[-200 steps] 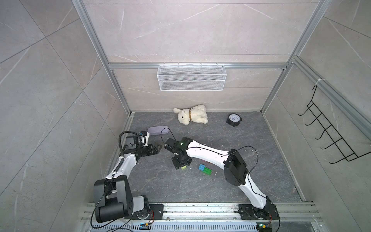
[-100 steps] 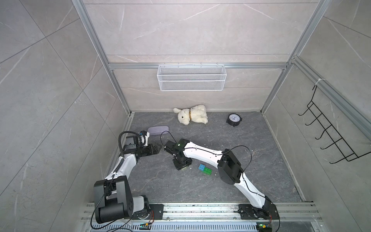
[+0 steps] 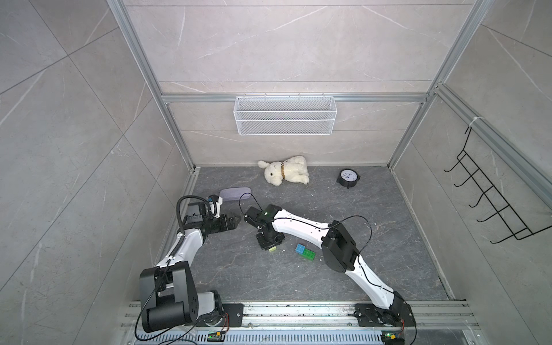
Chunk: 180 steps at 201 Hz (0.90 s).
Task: Assemble the letter y with lego
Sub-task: Pick up the lego brick from the center of the board.
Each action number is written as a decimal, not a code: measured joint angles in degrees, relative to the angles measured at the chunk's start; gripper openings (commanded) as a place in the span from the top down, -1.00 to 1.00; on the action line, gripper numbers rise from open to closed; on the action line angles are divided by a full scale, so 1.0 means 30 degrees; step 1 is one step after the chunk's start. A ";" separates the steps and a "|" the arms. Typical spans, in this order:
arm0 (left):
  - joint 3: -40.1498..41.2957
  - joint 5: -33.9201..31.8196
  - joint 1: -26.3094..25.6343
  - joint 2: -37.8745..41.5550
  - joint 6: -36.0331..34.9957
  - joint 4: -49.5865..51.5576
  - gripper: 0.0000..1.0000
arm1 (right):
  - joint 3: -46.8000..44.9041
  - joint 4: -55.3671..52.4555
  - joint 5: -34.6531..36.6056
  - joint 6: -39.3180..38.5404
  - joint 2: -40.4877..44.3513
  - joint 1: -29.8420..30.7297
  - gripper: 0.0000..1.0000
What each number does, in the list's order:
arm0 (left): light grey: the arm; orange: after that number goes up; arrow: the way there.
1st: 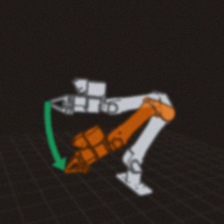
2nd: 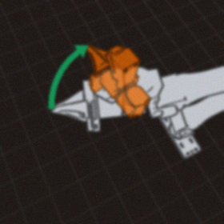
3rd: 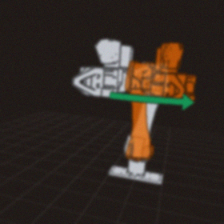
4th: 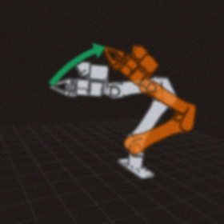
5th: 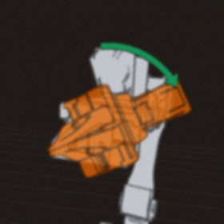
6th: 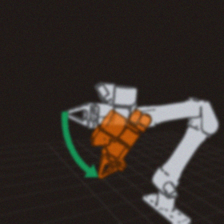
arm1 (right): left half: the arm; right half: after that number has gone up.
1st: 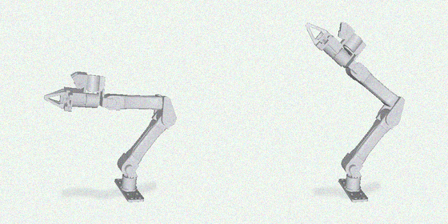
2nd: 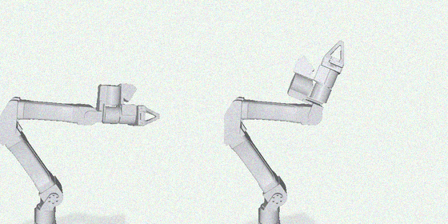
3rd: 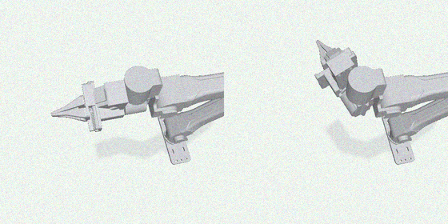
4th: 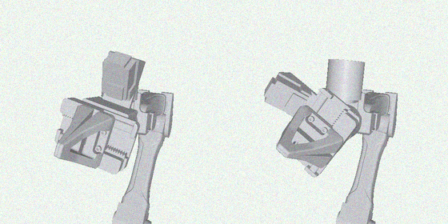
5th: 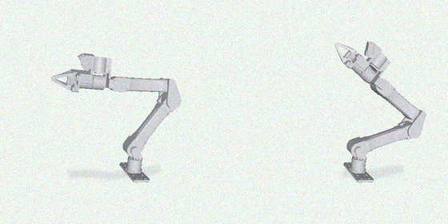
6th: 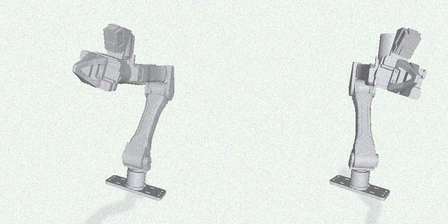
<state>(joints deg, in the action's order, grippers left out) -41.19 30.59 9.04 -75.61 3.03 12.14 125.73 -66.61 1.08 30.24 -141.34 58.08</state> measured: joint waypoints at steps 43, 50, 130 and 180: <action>0.0109 0.0976 -0.0036 0.0000 0.0248 -0.0095 -0.86 | -0.1690 0.0984 0.0233 -0.1814 0.1144 0.0000 0.45; 0.0124 0.1239 -0.0160 -0.0007 0.0342 -0.0146 -0.85 | -0.2572 0.1304 0.0313 -0.2368 0.1814 0.0000 0.44; 0.0131 0.3060 -0.4124 -0.1450 0.0503 -0.0510 -0.84 | -1.5941 0.5588 0.0583 -1.0324 1.4061 -0.1056 0.46; 0.0066 0.3344 -0.5326 -0.2390 0.0503 -0.0503 -0.84 | -2.1296 0.6717 -0.0597 -1.4848 1.6874 -0.2550 0.48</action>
<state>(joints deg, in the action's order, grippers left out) -40.99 40.62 -6.94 -82.78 4.54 10.63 61.84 -46.46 -0.71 -14.31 -90.72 50.43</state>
